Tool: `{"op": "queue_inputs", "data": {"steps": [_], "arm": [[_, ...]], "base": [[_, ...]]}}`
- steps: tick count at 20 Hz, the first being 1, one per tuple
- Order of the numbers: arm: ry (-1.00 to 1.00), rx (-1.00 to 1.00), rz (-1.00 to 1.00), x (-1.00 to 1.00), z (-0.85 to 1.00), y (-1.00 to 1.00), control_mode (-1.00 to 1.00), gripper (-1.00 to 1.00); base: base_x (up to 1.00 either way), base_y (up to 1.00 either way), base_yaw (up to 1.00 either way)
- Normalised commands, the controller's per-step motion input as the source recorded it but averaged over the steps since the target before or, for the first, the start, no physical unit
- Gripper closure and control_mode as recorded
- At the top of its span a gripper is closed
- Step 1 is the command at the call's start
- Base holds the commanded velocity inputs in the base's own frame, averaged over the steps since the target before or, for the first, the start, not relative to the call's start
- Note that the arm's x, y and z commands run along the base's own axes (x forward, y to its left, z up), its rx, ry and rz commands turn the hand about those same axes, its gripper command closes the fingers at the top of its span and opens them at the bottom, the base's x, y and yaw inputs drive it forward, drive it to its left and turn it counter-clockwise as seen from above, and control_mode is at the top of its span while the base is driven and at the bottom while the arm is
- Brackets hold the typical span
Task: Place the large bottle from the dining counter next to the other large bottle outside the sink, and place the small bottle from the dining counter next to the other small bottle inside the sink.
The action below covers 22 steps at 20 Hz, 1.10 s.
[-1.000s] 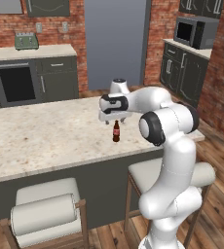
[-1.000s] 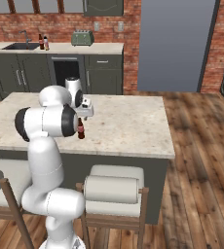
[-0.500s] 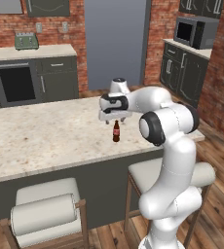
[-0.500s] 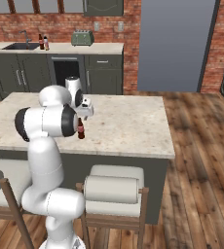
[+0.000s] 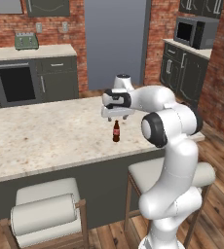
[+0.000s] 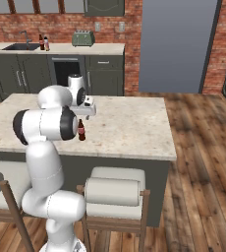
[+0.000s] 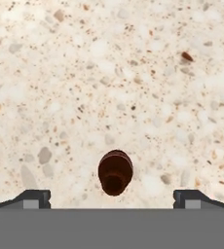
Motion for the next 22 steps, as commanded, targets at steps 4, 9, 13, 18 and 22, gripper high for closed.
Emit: {"op": "queue_inputs", "data": {"steps": [4, 9, 13, 18, 22], "arm": [[0.0, 0.0, 0.0, -0.06, -0.05, 0.0, -1.0, -1.0], [0.0, 0.0, 0.0, 0.05, -0.07, 0.01, -1.0, -1.0], [0.0, 0.0, 0.0, 0.41, 0.0, 0.0, -1.0, -1.0], [0.0, 0.0, 0.0, 0.09, 0.0, 0.0, -1.0, -1.0], [0.0, 0.0, 0.0, -0.01, 0.0, 0.01, -1.0, -1.0]], "base": [[0.0, 0.0, 0.0], [0.0, 0.0, 0.0], [0.0, 0.0, 0.0], [0.0, 0.0, 0.0], [0.0, 0.0, 0.0]]}}
